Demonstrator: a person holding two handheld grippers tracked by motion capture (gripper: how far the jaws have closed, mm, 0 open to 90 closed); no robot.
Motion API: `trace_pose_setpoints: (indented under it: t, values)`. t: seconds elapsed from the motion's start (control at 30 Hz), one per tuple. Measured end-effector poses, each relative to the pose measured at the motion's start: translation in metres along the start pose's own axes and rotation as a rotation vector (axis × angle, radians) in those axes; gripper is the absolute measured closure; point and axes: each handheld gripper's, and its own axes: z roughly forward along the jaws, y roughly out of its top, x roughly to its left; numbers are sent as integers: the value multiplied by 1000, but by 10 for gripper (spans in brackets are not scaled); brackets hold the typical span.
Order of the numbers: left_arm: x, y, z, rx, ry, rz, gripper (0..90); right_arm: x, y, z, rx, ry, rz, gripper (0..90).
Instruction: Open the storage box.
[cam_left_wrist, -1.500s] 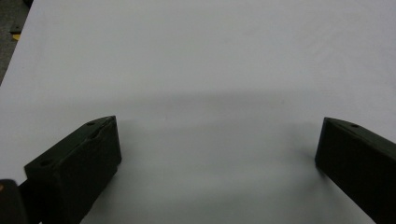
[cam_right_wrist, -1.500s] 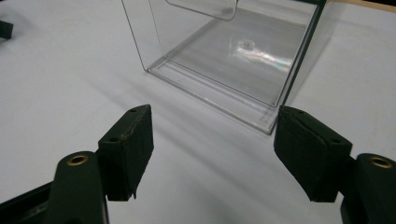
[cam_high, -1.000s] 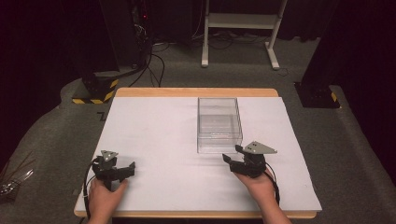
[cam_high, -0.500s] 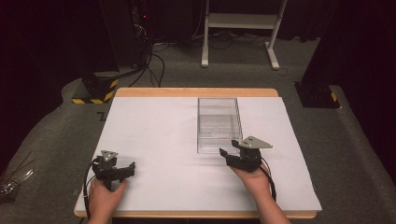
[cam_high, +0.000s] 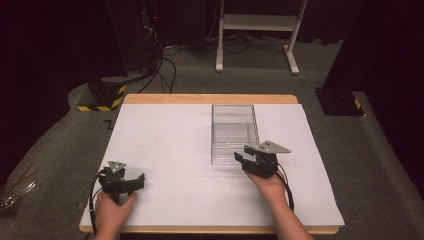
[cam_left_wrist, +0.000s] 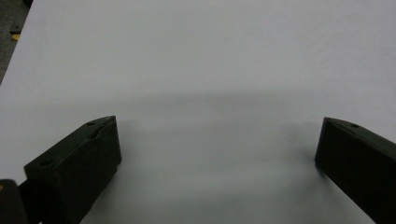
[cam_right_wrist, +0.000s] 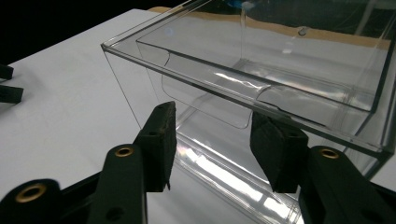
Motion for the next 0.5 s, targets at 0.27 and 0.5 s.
trace_pose_setpoints:
  t: [0.27, 0.5]
  values:
    - [0, 0, 0, -1, 0, 0, 4, -6, -1, 4, -9, 33, -8, 609]
    - [0, 0, 0, -1, 0, 0, 4, -12, -2, 6, -21, 67, 1, 647]
